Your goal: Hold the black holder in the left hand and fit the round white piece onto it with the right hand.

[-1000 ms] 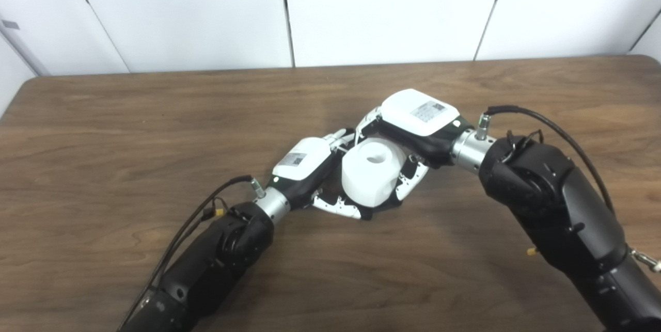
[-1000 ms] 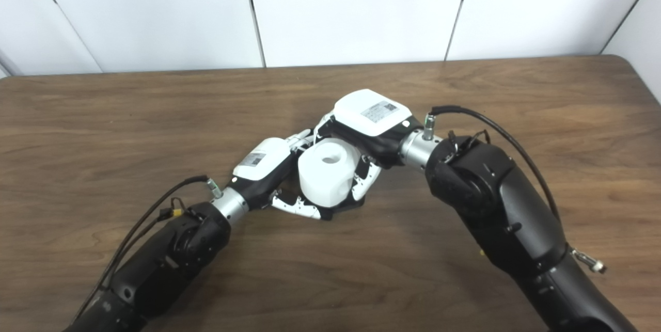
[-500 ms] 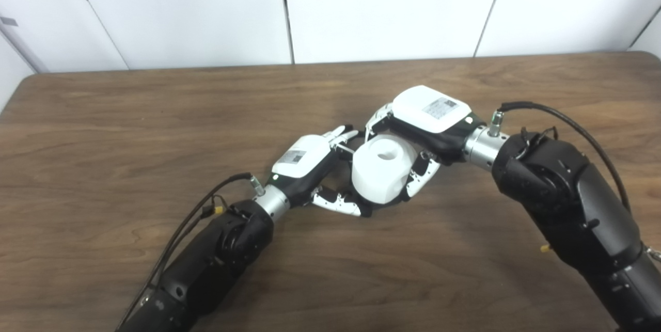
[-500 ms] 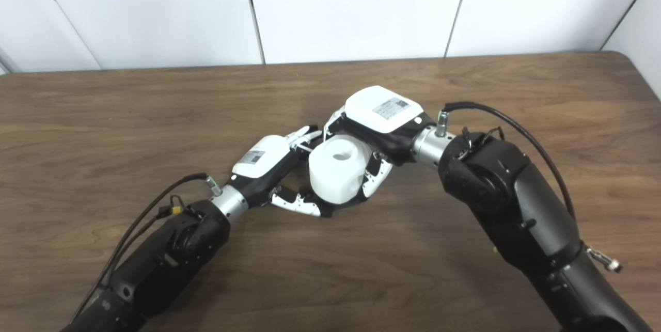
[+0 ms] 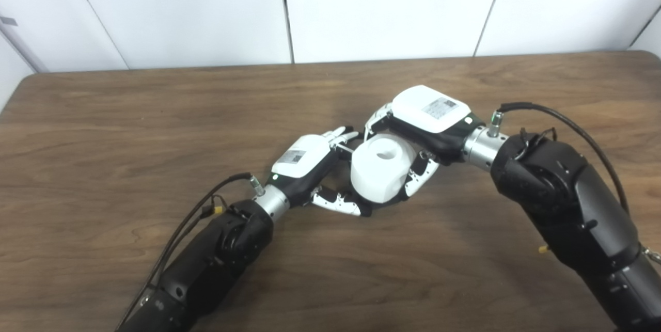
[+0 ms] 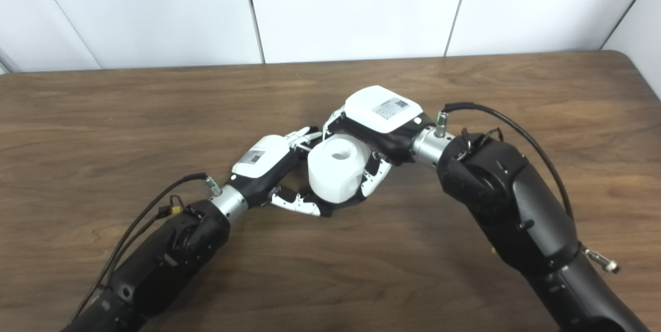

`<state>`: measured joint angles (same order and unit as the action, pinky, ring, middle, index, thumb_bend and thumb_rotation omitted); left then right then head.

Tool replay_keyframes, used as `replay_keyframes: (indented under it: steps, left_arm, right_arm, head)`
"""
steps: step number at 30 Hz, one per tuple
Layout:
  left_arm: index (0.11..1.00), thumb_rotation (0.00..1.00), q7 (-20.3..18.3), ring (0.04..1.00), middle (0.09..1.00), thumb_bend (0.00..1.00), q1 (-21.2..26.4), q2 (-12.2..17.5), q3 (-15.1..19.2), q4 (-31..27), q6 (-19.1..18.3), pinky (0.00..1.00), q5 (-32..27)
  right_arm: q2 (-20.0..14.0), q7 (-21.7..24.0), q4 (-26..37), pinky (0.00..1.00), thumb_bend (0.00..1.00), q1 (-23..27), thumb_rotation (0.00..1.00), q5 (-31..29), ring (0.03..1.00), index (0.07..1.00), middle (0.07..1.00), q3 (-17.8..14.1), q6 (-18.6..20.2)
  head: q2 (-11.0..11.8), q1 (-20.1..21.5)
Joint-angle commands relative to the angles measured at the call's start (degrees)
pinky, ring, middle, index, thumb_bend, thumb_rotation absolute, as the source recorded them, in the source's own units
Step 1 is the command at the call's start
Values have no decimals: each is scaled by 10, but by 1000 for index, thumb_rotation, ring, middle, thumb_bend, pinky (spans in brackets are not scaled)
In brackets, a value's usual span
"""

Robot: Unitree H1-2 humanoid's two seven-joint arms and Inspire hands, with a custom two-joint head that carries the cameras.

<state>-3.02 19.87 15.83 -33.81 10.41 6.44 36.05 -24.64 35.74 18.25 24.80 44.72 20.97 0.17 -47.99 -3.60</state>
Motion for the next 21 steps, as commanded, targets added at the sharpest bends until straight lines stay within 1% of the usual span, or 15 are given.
replay_keyframes:
  steps: [1, 4, 10, 21]
  left_arm:
    - [483, 71, -60, 985, 926, 523, -29, 6, -28, 17, -12, 958, 22]
    - [483, 71, -59, 987, 926, 523, -29, 7, -29, 17, -8, 959, 23]
    - [484, 71, -72, 994, 930, 524, -31, 9, -28, 5, -19, 972, 18]
    - [483, 71, -69, 987, 921, 524, -31, 9, -27, 9, -15, 963, 18]
  right_arm:
    - [4, -2, -7, 792, 525, 9, 143, 12, 799, 482, 733, 5, -3]
    - [11, -9, -14, 801, 525, 9, 143, 17, 800, 482, 733, 10, -5]
    - [20, -15, -28, 805, 524, 10, 142, 24, 794, 481, 732, 15, -4]
    - [19, -19, -37, 802, 524, 13, 143, 28, 789, 481, 730, 18, -8]
  head:
    - [-1, -2]
    - [-2, -3]
    - [-2, -4]
    - [-3, -3]
